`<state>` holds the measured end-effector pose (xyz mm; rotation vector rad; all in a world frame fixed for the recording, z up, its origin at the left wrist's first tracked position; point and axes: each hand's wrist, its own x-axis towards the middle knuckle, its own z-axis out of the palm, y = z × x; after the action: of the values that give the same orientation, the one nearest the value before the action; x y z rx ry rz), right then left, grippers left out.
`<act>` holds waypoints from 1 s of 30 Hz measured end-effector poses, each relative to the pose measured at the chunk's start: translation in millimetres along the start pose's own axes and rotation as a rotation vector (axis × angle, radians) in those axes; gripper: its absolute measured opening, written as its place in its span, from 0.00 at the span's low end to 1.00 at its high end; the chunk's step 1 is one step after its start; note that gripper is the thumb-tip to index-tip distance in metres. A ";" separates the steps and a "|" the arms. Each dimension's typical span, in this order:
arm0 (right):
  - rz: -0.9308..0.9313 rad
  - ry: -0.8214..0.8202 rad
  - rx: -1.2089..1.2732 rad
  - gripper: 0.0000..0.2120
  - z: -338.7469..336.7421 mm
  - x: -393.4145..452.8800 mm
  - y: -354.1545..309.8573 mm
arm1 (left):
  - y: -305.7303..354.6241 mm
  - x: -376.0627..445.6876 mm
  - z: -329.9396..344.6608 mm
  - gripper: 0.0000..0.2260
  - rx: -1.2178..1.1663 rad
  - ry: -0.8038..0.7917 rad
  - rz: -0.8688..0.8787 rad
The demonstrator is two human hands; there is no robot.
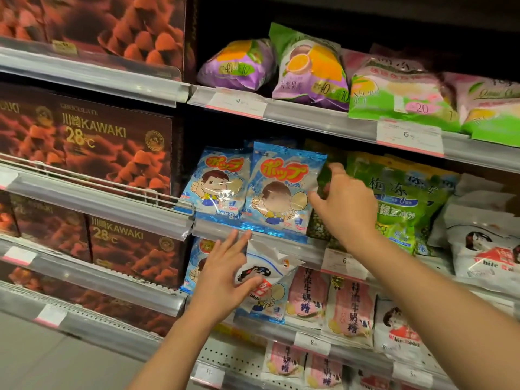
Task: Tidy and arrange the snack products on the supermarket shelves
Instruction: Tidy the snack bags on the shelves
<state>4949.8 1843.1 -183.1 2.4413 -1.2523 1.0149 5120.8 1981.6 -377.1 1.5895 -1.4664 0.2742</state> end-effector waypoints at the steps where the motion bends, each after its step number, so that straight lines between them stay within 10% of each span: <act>1: -0.084 0.116 -0.018 0.28 -1.2 -0.6 0.4 | -0.8 -0.3 0.3 0.20 -0.002 0.009 0.005; 5: -0.543 0.042 -0.117 0.34 11.3 -2.2 -7.3 | -2.3 -0.8 4.1 0.23 0.015 0.017 0.007; 10: -0.439 -0.394 -0.196 0.43 37.1 11.6 -19.5 | -0.1 -1.3 5.6 0.18 0.013 0.059 0.037; 16: -0.434 -0.530 -0.102 0.46 43.0 28.8 -17.5 | 1.6 -1.1 6.0 0.18 0.016 0.059 0.023; 21: -0.463 -0.511 -0.082 0.47 34.5 24.7 -17.5 | 2.7 -0.5 3.6 0.22 0.064 0.017 0.001; 27: -0.664 0.015 -0.087 0.27 11.2 -28.3 -5.0 | 6.6 -0.4 -1.5 0.27 0.091 -0.023 -0.029; 30: -0.452 -0.105 0.208 0.23 11.0 -67.1 5.5 | 10.2 -1.5 0.8 0.24 0.048 -0.006 -0.054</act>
<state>4923.9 1876.8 -236.4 2.7831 -0.5894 0.9315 5111.1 1983.5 -373.8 1.6675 -1.4288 0.2755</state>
